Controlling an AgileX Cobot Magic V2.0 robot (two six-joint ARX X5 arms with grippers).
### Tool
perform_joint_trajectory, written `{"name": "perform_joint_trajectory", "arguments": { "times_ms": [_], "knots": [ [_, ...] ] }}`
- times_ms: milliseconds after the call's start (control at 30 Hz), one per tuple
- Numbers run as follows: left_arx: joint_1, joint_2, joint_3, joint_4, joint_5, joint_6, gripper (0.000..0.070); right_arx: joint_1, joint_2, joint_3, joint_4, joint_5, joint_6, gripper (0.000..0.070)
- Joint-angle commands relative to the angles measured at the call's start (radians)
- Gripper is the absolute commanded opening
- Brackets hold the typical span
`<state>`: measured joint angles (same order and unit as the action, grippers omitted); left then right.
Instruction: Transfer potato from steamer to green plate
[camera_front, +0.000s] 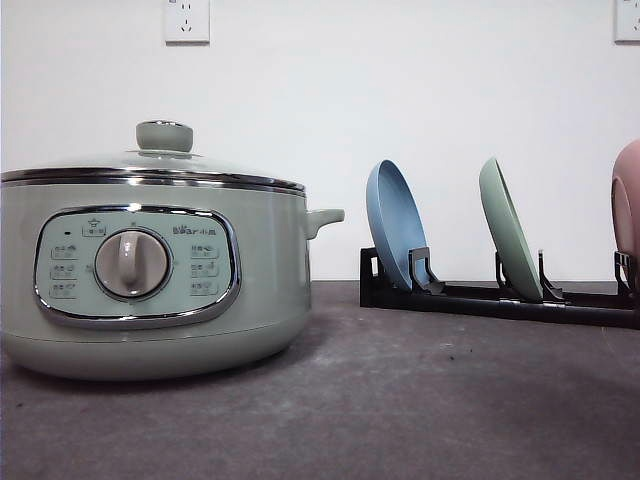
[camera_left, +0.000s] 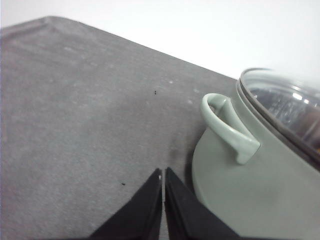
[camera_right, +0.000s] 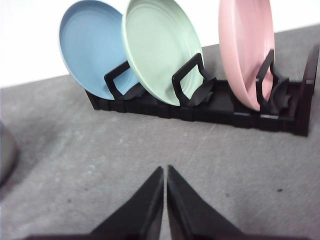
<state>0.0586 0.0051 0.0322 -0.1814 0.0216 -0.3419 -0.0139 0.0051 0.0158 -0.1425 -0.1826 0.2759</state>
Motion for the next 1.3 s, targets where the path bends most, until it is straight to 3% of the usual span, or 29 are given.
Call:
{"name": "perform_joint_trajectory", "arguments": {
  "times_ms": [0,233,633,967,1267],
  "knots": [
    [0.0,-0.002,-0.017,-0.006,0.004,-0.076,0.0,0.0,-0.002,-0.003,0.008,-0.003,0.069,0.0],
    [0.0,0.0,0.046,-0.013,0.041,-0.12,0.0001,0.0,-0.002,0.017,0.03,-0.027,0.139,0.0],
    [0.0,0.082,0.286,-0.073,0.077,-0.109,0.0001,0.0,0.011,0.248,0.005,-0.025,0.126,0.0],
    [0.0,0.304,0.57,-0.228,0.23,0.072,0.0001,0.001,0.195,0.532,-0.167,-0.037,0.01,0.0],
    [0.0,0.517,0.798,-0.416,0.434,0.208,0.0001,0.001,0.461,0.8,-0.408,-0.189,-0.147,0.0]
  ]
}}
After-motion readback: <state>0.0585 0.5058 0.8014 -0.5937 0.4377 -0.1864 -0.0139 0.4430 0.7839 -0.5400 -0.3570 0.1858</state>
